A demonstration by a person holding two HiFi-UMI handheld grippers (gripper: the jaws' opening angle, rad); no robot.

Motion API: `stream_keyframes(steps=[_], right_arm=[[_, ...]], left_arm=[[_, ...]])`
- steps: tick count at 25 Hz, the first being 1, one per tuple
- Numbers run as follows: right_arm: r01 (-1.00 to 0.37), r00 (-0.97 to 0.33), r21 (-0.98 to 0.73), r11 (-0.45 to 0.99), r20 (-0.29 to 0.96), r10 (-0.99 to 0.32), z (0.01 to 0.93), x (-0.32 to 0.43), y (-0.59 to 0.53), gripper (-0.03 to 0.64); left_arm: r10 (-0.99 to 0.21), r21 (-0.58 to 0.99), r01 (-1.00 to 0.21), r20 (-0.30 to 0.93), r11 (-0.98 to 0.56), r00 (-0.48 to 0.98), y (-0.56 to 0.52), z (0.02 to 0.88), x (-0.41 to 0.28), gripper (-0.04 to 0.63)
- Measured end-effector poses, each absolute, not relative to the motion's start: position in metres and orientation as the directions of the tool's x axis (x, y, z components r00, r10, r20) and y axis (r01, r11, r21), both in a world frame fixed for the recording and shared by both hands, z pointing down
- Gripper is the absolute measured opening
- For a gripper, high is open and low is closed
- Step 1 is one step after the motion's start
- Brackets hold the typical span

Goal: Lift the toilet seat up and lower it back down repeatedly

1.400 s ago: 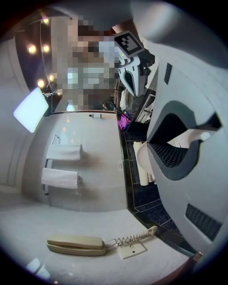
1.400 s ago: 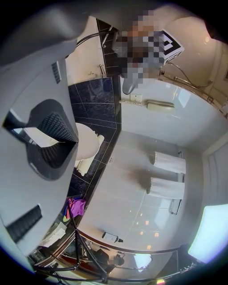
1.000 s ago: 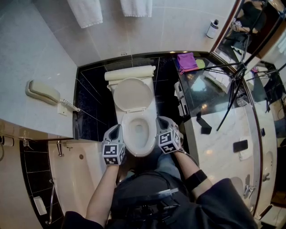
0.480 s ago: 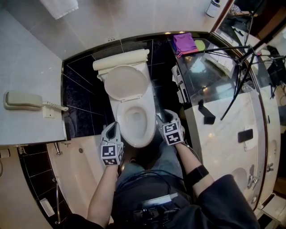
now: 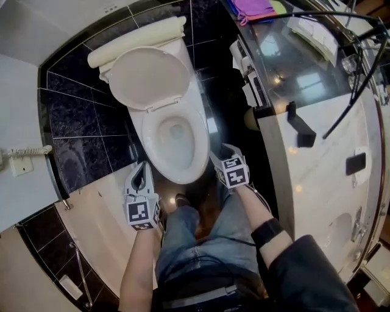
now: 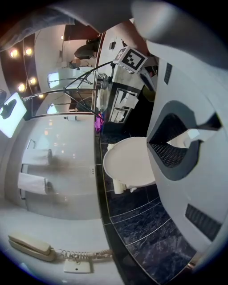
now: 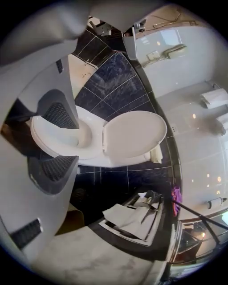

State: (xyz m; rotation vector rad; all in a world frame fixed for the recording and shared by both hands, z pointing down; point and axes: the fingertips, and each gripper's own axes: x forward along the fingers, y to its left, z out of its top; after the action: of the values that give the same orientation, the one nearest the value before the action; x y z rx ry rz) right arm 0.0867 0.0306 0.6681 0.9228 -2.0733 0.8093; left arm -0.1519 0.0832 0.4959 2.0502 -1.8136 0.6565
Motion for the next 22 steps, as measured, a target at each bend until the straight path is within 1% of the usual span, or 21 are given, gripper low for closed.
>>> stream_keyframes(steps=[5, 10, 13, 18, 20, 22], right_arm=[[-0.816, -0.5, -0.331, 0.474, 0.816, -0.29, 0.748, 0.08, 0.062, 0.21], [-0.838, -0.539, -0.479, 0.262, 0.803, -0.254, 0.814, 0.079, 0.081, 0.21], [-0.83, -0.558, -0.534, 0.165, 0.792, -0.248, 0.846, 0.077, 0.085, 0.21], [-0.801, -0.586, -0.596, 0.049, 0.767, -0.259, 0.882, 0.079, 0.088, 0.209], [-0.78, -0.606, -0.625, 0.018, 0.749, -0.267, 0.891, 0.076, 0.088, 0.201], [-0.765, -0.621, -0.644, 0.009, 0.734, -0.273, 0.899, 0.073, 0.087, 0.179]], left_arm=[[-0.816, -0.053, -0.988, 0.571, -0.146, 0.09, 0.093, 0.552, -0.151, -0.002], [-0.804, -0.047, -0.987, 0.586, -0.154, 0.098, 0.099, 0.589, -0.145, -0.002], [-0.789, -0.048, -0.983, 0.603, -0.178, 0.113, 0.101, 0.61, -0.14, -0.002], [-0.772, -0.046, -0.98, 0.623, -0.195, 0.125, 0.103, 0.636, -0.134, -0.002], [-0.766, -0.049, -0.978, 0.63, -0.203, 0.128, 0.104, 0.643, -0.133, -0.002], [-0.761, -0.047, -0.978, 0.636, -0.204, 0.128, 0.105, 0.65, -0.132, -0.002]])
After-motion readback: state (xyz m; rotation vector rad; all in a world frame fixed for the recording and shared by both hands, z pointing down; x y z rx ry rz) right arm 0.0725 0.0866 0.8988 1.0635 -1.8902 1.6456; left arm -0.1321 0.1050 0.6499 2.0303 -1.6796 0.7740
